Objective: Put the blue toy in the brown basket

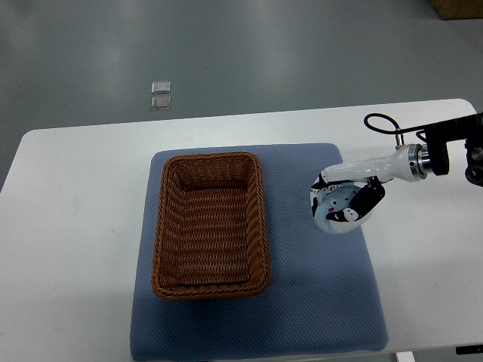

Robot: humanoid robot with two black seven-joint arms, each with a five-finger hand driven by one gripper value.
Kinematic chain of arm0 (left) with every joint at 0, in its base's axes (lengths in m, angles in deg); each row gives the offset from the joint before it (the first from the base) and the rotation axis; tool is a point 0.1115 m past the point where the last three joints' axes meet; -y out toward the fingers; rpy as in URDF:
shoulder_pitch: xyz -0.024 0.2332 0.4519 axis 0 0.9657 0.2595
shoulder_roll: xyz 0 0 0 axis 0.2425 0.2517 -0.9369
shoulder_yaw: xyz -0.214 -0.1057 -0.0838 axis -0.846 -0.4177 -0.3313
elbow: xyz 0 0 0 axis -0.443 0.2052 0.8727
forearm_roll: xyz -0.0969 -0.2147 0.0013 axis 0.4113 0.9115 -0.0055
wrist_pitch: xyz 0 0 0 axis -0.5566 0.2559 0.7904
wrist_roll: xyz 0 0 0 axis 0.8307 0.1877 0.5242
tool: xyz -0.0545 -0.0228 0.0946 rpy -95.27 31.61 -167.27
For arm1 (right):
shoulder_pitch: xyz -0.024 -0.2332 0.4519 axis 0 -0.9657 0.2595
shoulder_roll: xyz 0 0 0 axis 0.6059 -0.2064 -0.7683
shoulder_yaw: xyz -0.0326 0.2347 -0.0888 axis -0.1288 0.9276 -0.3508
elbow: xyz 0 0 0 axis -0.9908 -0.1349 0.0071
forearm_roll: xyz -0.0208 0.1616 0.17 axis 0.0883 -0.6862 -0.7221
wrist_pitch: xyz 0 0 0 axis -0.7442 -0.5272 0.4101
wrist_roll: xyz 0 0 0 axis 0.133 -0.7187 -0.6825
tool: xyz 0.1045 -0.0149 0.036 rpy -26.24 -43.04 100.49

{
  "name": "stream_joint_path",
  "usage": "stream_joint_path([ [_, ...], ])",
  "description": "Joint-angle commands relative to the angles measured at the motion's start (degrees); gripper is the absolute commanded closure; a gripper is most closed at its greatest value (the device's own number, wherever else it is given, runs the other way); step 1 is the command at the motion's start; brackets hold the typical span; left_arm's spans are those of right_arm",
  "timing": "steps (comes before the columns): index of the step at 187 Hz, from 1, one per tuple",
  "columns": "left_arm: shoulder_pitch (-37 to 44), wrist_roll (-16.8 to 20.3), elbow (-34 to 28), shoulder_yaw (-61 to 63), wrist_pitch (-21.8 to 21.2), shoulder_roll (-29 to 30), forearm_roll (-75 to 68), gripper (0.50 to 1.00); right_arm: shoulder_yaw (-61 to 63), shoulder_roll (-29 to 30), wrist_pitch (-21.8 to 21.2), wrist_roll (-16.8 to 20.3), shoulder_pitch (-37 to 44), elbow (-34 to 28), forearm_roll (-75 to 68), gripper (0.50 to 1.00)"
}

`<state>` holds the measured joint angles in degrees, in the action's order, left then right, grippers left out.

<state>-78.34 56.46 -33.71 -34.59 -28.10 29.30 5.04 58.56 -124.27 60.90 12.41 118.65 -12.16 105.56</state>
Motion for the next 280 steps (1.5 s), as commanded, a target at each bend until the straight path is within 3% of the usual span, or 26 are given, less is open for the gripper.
stream_joint_path([
  [1,0.0,0.0,0.0,0.0,0.0,0.0,0.0,0.5,0.0,1.75,-0.19,0.17,3.15,0.09,-0.98,1.0],
  [66,0.0,0.0,0.0,0.0,0.0,0.0,0.0,0.5,2.55,14.15,3.85,0.17,6.4,4.74,-6.16,1.0],
  [108,0.09,0.0,0.0,0.0,0.0,0.0,0.0,0.5,3.08,23.02,7.19,0.09,1.92,10.19,-6.16,1.0],
  [161,0.09,0.0,0.0,0.0,0.0,0.0,0.0,0.5,3.25,28.03,9.03,0.26,-2.83,13.62,-5.55,1.0],
  [198,0.09,0.0,0.0,0.0,0.0,0.0,0.0,0.5,3.25,30.23,10.62,0.35,-5.29,15.64,-5.28,0.908],
  [214,0.09,0.0,0.0,0.0,0.0,0.0,0.0,0.5,3.25,30.76,11.06,0.35,-5.56,15.73,-5.28,0.779],
  [226,0.09,0.0,0.0,0.0,0.0,0.0,0.0,0.5,3.34,30.85,11.14,0.35,-5.64,15.91,-5.37,0.709],
  [280,0.09,0.0,0.0,0.0,0.0,0.0,0.0,0.5,3.34,30.49,11.67,0.26,-6.17,15.91,-5.9,0.671],
])
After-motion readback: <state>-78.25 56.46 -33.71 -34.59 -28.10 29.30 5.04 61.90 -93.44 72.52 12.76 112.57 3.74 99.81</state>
